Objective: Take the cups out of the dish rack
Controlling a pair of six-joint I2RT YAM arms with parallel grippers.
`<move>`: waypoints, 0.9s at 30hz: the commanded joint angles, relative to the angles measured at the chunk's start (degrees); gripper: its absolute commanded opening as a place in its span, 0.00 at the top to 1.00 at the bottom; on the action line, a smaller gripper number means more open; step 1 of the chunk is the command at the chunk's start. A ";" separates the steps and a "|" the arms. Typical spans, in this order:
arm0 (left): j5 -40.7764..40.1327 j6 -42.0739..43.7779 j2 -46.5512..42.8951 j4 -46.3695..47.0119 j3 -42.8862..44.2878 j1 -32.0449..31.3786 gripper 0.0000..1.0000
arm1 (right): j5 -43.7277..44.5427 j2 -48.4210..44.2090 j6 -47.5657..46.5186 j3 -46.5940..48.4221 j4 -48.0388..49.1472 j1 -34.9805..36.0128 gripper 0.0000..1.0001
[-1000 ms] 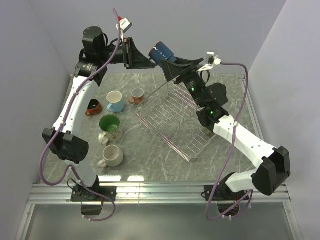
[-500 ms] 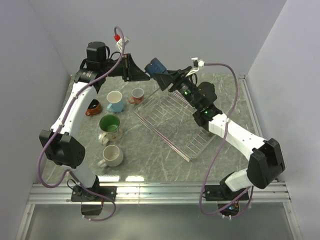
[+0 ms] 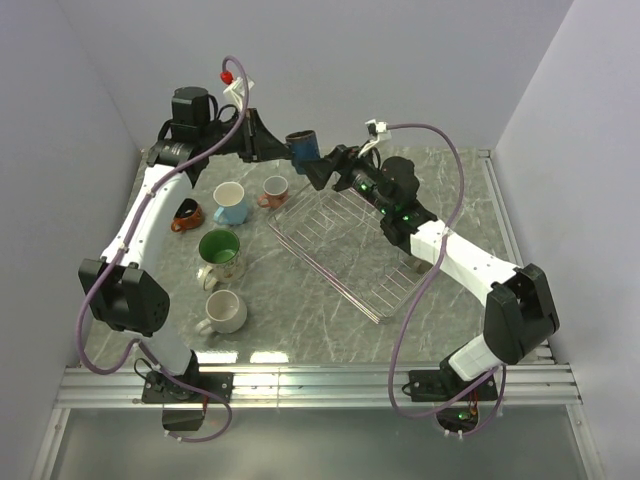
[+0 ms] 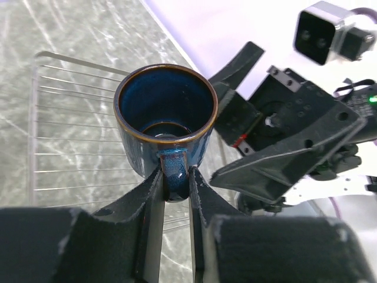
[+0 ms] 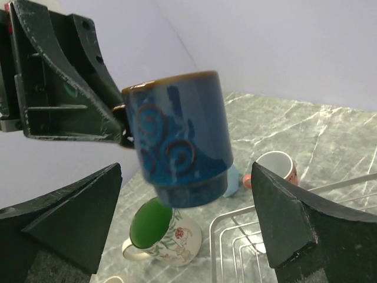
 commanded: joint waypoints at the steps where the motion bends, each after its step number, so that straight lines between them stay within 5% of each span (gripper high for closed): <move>1: -2.10 5.17 -1.24 1.02 0.06 -0.16 1.00 | -1.24 0.21 -1.74 3.19 -0.68 -0.46 0.03; 9: -20.01 18.71 -2.03 -7.16 2.70 3.08 1.00 | 1.22 -1.72 -4.73 2.93 -4.38 -0.37 0.03; 15: -28.63 28.36 -9.48 -9.62 -3.69 13.70 1.00 | 0.60 -5.06 -5.26 0.47 -3.94 -0.28 0.03; 27: -25.05 51.49 -24.43 -15.53 -29.43 32.96 1.00 | -0.89 -12.79 -2.97 -9.19 2.38 -0.37 0.03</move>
